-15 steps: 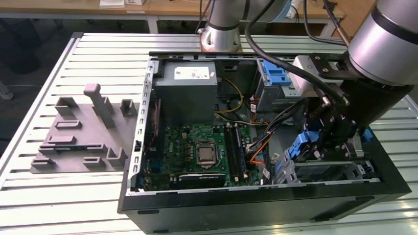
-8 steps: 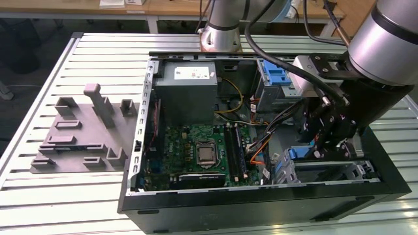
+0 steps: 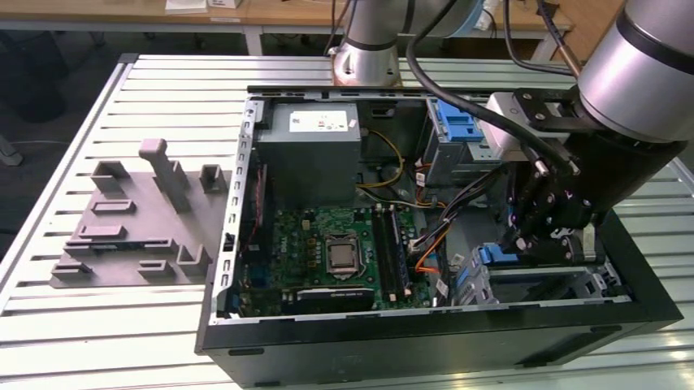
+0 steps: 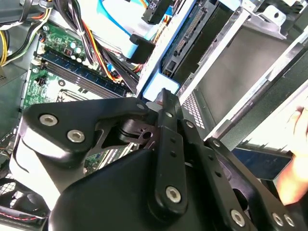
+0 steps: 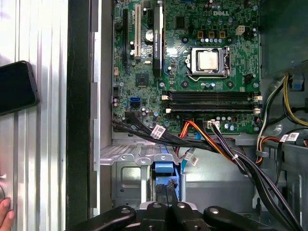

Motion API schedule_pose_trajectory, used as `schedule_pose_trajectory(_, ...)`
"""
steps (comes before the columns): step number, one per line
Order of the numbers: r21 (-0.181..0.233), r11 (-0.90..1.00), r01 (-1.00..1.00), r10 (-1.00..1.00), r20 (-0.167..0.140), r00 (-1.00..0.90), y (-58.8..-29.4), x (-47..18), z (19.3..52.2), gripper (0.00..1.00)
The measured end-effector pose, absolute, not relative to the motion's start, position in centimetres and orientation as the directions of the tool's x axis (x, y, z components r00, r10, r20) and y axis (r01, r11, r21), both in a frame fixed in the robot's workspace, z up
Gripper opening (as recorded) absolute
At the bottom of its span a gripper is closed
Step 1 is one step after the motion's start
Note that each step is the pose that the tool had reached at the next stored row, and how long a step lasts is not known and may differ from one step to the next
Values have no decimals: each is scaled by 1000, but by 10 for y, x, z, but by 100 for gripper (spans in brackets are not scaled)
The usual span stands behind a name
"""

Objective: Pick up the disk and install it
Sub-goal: 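Insert the disk into the insertion slot, then insert the first disk wire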

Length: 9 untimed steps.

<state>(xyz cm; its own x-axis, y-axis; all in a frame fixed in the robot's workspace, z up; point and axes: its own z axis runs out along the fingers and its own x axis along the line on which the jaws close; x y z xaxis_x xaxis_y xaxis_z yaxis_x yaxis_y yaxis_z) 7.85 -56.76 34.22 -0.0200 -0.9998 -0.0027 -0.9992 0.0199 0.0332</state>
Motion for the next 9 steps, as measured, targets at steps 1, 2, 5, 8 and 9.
schedule_pose_trajectory(1,33,20,-999,-1000,-3,-20,-568,79,342,11)
schedule_pose_trajectory(2,33,20,-999,-1000,-3,-20,-568,79,342,11)
schedule_pose_trajectory(5,33,20,-999,-1000,-3,-20,-568,79,342,11)
schedule_pose_trajectory(8,33,20,-999,-1000,-3,-20,-568,79,342,11)
schedule_pose_trajectory(9,33,20,-999,-1000,-3,-20,-568,79,342,11)
